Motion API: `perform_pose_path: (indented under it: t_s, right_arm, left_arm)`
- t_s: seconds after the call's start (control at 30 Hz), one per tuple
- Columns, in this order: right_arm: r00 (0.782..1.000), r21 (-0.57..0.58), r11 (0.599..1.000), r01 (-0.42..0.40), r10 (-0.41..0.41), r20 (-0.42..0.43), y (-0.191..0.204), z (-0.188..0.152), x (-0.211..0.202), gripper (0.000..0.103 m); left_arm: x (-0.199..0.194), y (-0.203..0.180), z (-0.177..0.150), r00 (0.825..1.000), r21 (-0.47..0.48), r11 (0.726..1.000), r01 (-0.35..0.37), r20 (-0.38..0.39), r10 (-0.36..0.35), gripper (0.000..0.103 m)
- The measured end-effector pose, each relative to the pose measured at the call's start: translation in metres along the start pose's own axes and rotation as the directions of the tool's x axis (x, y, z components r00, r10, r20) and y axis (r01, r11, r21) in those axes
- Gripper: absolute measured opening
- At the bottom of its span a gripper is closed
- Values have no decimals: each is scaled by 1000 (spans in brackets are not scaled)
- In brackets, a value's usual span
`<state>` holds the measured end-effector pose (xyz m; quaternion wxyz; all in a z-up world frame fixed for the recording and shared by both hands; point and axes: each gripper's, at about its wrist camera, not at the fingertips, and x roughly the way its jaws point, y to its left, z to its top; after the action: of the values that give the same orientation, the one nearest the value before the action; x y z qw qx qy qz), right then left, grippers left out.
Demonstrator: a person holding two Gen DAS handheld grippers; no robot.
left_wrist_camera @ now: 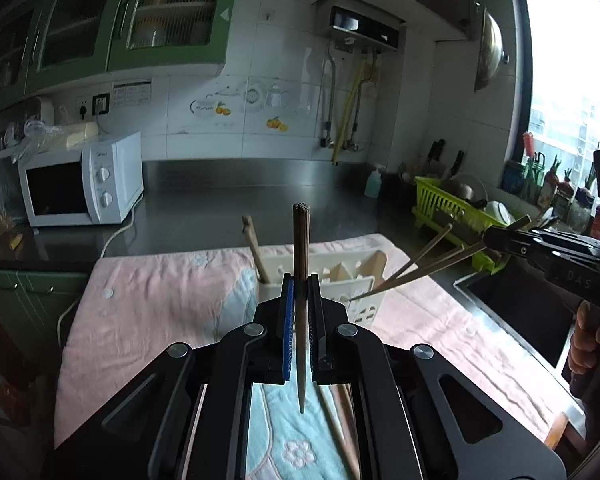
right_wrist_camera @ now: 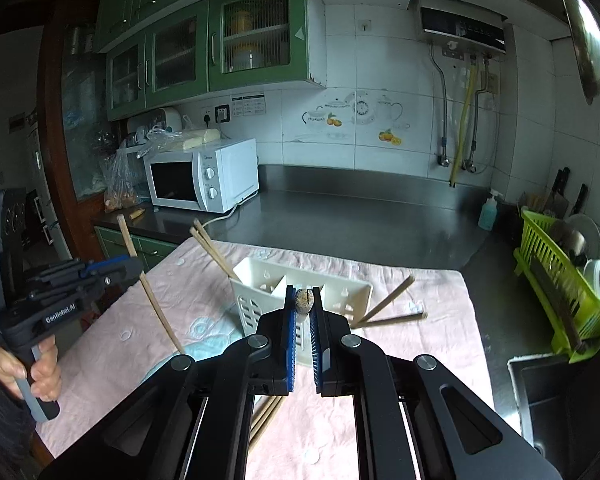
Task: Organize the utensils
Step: 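Lift both chopsticks upright and carry them into the white holder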
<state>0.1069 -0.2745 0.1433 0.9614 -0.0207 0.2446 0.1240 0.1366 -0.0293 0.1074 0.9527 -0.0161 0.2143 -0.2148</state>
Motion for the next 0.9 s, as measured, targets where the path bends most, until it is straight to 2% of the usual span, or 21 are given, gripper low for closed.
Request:
perform_pose_path:
  t_s: [0.17,0.37,0.5,0.6,0.9]
  right_arm:
    - [1000,-12,1000,-21,21,-5,-14,24,-8,6]
    - [1000,-15,1000,-20,20,-3,-28,48,-17,6]
    - [1000,-28,999,27,-27,-12,-36,56,-13,6]
    - [999,-26,999,28,-29,-43,-42,57,2,6]
    - [988,9,1000,7,-6,-157,-52,44,62,6]
  left_arm:
    - [-7,-16,40,997,35,999,13,78,-16,5]
    - [-3,-26,79,986,47,999,-16,168,7,5]
    - [13,-26,91,979,37,998,-41,201,33,5]
    - [28,-25,97,975,28,998,-64,214,56,5]
    - [81,-10,92,989,-9,995,-98,110,99,5]
